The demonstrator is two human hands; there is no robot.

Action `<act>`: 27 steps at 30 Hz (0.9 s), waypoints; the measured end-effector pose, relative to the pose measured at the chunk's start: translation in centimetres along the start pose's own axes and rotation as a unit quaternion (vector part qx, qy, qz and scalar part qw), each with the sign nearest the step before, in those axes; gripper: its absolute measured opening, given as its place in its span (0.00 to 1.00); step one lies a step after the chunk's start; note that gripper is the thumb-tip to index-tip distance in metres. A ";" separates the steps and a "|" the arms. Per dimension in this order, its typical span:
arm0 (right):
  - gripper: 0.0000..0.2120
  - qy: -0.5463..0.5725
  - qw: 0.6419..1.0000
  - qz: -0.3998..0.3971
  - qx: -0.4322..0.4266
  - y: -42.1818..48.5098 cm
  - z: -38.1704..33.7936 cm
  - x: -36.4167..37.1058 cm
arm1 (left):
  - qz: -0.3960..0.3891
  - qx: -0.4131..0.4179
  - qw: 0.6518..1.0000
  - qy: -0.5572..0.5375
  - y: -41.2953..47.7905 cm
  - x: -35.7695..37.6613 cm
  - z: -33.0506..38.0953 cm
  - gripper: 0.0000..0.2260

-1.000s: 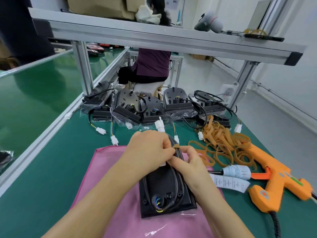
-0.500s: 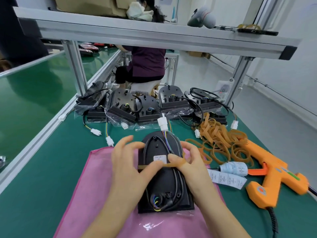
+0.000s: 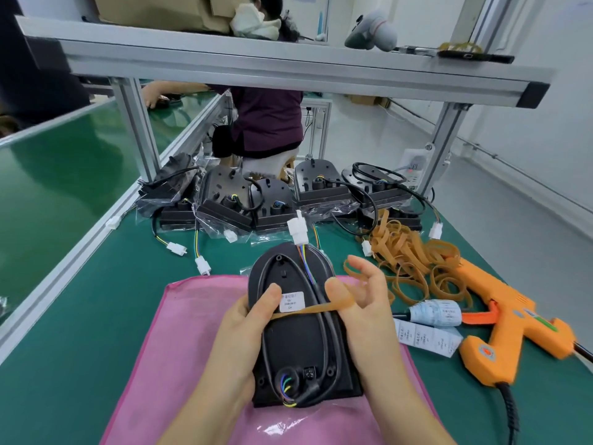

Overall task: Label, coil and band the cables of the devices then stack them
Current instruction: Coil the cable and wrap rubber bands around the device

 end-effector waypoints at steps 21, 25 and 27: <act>0.08 -0.009 1.000 0.025 -0.009 0.5 -0.2 0.3 | 0.011 0.003 1.000 -0.016 0.4 -1.4 0.5 0.25; 0.11 0.031 0.997 -0.035 0.064 1.1 0.3 0.7 | 0.007 -0.003 1.000 -0.013 0.9 -2.1 0.8 0.25; 0.08 0.044 0.991 -0.070 0.108 1.2 0.5 0.9 | -0.006 0.005 1.000 -0.005 1.1 -2.1 0.9 0.21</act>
Point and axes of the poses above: each hand's wrist, its own y-axis towards the middle knuckle, its own x-axis out of the palm, z = x × y, the point moved 8 cm from there along y, towards the middle knuckle, and after that the axes turned 14 degrees about y, right-handed, at the moved point
